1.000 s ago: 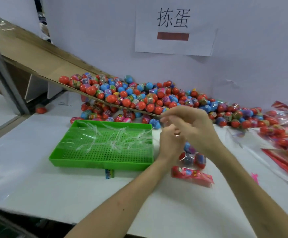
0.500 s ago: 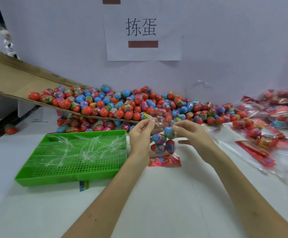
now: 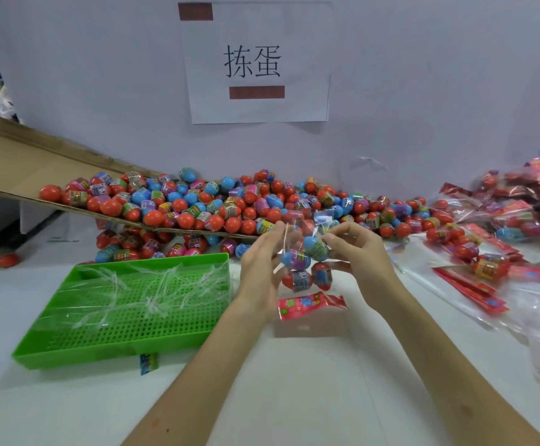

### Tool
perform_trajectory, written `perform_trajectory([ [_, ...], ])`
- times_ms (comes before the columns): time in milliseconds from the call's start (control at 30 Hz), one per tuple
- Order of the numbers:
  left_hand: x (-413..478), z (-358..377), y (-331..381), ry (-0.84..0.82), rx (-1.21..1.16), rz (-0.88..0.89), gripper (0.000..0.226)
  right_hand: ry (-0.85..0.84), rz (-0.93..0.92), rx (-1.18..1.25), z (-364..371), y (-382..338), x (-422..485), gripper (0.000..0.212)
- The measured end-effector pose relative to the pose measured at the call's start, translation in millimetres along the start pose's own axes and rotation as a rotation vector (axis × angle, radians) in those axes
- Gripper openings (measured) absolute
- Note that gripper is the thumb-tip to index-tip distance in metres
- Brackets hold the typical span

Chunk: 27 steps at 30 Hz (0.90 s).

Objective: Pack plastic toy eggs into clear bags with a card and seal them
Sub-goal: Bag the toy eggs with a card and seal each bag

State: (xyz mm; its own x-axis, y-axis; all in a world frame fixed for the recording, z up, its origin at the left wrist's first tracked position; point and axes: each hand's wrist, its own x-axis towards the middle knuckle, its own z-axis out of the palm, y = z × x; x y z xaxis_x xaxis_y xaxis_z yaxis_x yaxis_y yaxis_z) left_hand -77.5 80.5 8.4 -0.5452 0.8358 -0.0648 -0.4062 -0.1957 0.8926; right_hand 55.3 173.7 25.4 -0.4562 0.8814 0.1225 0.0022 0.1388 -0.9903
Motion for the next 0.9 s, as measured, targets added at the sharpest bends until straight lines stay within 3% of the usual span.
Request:
perform_trajectory([
  [200,-5,6,0,-0.080,0.099,-0.112,0.064,0.029,-0.023,0.027,-2,-1,1,0.005],
  [367,-4,4,0,-0.056,0.072,-0.073,0.028,0.027,-0.033,0.045,1,-2,0,0.006],
  [500,-3,2,2,-0.025,-0.007,-0.038,0.024,0.035,-0.024,0.063,3,-2,0,0.003],
  [633,-4,3,3,-0.022,-0.024,-0.015,0.022,-0.032,0.018,0.110,4,-4,0,0.020],
  [767,-7,5,5,-0.046,-0.002,-0.019,0.021,-0.105,0.001,0.049,2,-3,-2,0.013],
  [900,-13,9,6,-0.121,-0.006,-0.005,0.024,-0.131,0.040,0.178,-2,-5,-2,0.013],
])
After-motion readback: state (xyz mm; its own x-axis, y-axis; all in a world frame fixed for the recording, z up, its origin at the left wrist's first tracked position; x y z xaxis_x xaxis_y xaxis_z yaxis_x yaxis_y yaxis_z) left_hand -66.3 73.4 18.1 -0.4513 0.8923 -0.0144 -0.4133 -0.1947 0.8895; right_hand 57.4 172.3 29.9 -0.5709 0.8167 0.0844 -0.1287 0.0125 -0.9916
